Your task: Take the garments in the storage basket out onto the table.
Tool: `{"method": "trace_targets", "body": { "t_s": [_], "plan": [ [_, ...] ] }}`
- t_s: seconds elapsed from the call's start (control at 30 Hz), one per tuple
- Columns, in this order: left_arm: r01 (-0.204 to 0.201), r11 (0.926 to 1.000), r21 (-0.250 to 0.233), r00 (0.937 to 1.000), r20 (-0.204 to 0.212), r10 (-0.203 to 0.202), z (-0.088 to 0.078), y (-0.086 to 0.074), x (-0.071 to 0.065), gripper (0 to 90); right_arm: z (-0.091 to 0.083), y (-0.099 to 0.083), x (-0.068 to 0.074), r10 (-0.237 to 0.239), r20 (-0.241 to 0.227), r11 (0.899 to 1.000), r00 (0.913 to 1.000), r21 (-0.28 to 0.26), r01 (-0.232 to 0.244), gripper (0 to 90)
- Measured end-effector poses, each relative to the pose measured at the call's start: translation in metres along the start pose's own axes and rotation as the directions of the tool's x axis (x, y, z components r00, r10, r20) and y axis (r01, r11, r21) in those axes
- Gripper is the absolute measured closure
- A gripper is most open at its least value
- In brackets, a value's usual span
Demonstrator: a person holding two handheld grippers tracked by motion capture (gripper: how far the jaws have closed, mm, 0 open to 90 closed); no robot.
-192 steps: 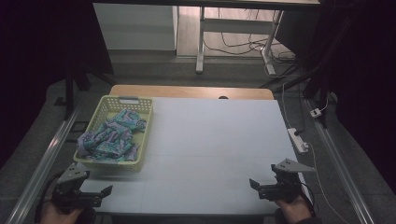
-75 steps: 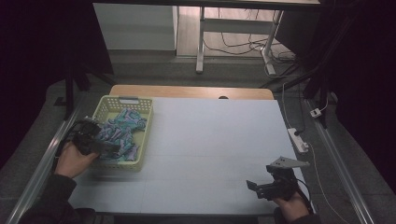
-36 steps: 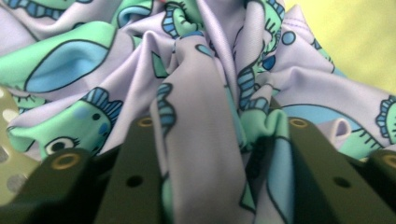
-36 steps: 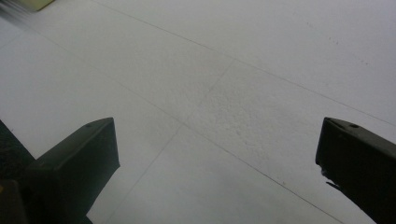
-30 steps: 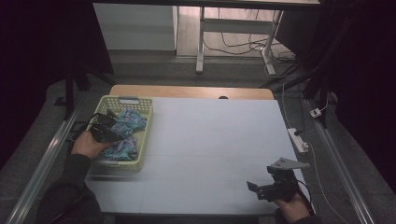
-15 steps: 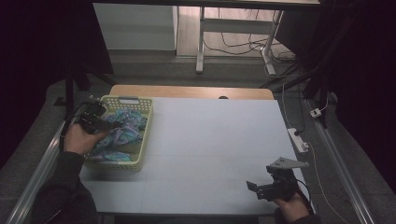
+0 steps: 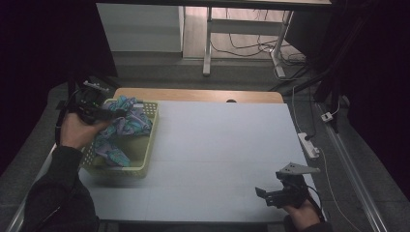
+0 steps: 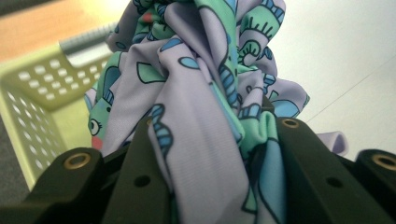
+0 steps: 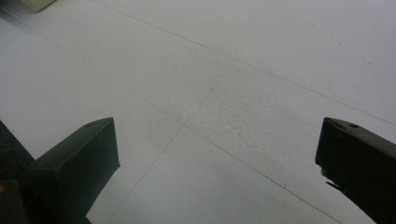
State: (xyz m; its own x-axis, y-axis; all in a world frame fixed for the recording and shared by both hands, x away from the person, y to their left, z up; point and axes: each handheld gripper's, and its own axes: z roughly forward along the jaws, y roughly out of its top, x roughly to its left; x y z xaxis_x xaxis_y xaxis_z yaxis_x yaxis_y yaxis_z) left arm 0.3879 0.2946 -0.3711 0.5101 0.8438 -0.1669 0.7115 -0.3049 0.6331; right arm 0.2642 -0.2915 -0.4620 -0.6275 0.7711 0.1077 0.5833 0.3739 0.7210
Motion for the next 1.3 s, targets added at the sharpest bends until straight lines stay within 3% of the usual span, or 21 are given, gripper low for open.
{"method": "trace_targets", "body": {
  "t_s": [0.23,0.77,1.07,1.3],
  "plan": [
    [-0.043,0.9975,-0.057,0.999,0.013,0.043,-0.02,0.021,-0.014,70.5,0.0,0.0,0.0,0.0,0.0,1.0,1.0,-0.001,0.0,0.0],
    [-0.125,0.9826,-0.137,0.9901,0.047,0.132,-0.041,0.063,-0.047,70.3,0.0,0.0,0.0,0.001,-0.001,1.0,1.0,-0.002,-0.001,0.0],
    [-0.154,0.9704,-0.186,0.981,0.088,0.173,-0.053,0.087,-0.066,70.1,0.0,0.0,-0.001,-0.001,-0.003,1.0,1.0,-0.006,0.001,0.0],
    [-0.194,0.9564,-0.218,0.9682,0.114,0.223,-0.056,0.104,-0.087,70.0,-0.001,0.0,0.0,0.0,-0.003,1.0,1.0,-0.006,0.0,0.0]
  ]
}}
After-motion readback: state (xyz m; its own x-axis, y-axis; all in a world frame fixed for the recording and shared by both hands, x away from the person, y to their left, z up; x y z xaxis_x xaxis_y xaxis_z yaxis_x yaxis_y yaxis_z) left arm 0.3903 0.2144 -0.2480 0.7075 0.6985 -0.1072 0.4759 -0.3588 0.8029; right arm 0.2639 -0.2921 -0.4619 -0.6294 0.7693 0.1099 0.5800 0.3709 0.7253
